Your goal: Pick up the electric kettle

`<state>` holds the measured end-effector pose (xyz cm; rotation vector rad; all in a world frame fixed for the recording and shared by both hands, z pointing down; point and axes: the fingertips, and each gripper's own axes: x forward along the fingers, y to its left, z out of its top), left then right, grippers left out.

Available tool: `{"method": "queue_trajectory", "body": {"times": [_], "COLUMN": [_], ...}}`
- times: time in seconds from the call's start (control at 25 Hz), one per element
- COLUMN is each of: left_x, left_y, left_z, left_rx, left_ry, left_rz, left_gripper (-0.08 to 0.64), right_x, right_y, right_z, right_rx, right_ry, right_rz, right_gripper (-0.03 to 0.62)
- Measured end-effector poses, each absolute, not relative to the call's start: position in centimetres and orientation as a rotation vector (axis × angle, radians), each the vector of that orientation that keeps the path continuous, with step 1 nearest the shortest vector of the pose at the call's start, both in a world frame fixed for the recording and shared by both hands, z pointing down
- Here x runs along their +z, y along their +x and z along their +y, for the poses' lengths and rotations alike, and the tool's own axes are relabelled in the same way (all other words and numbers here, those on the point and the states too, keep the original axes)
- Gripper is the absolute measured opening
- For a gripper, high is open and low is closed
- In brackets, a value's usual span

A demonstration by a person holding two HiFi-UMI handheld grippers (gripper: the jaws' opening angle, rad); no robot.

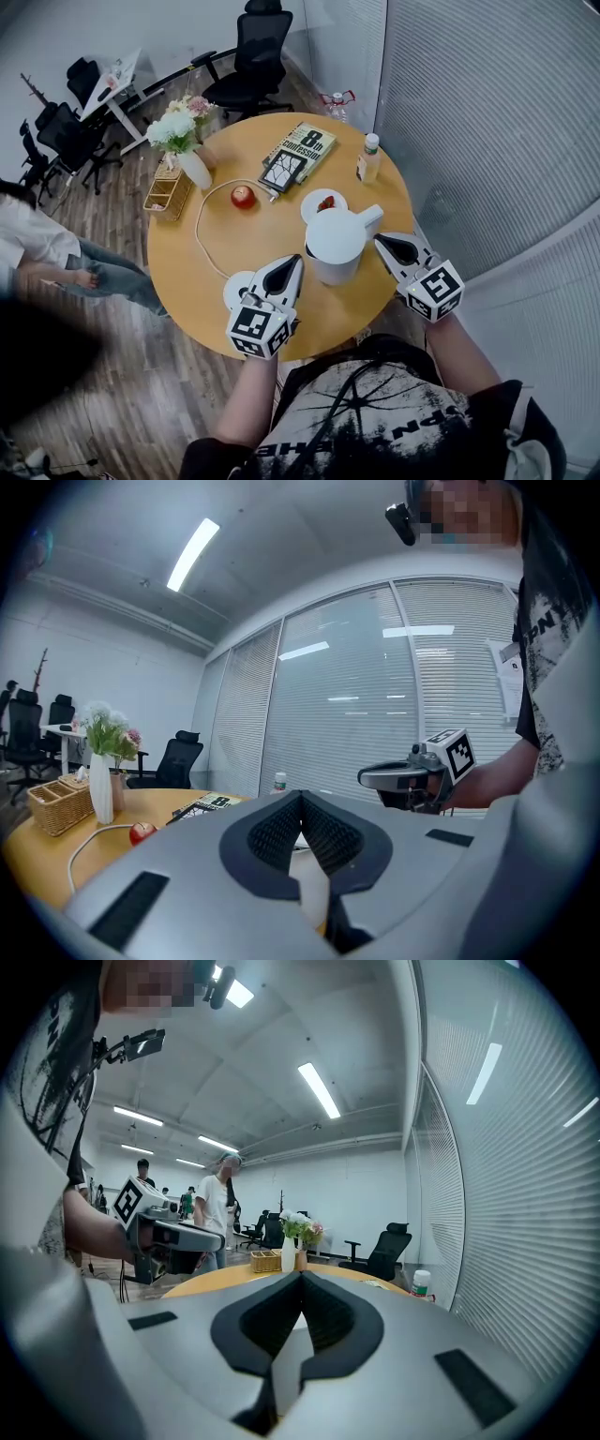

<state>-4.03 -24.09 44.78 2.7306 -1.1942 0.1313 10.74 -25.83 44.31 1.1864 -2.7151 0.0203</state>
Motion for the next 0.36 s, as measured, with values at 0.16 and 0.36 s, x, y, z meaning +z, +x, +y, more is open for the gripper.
{"method": "queue_trajectory", "body": {"times": [0.16,0.36], "left_x": [44.83,45.09], "left_y": [-3.95,-3.65], "left_z": [-24.28,-24.46], "left_rx": [0.126,0.108], "left_ry": [2.729,2.721], "left_rz": [-1.195,-1.202], "left_gripper": [0.000,0.000], "right_x": [44.27,44.23], "right_y": [10.74,10.94], "right_z": [-25.95,-26.01], "right_rx": [0.013,0.005], "right_ry": [1.183,1.169], "right_rz": [-2.709,-2.704], "right_gripper": [0.020,0.020]}}
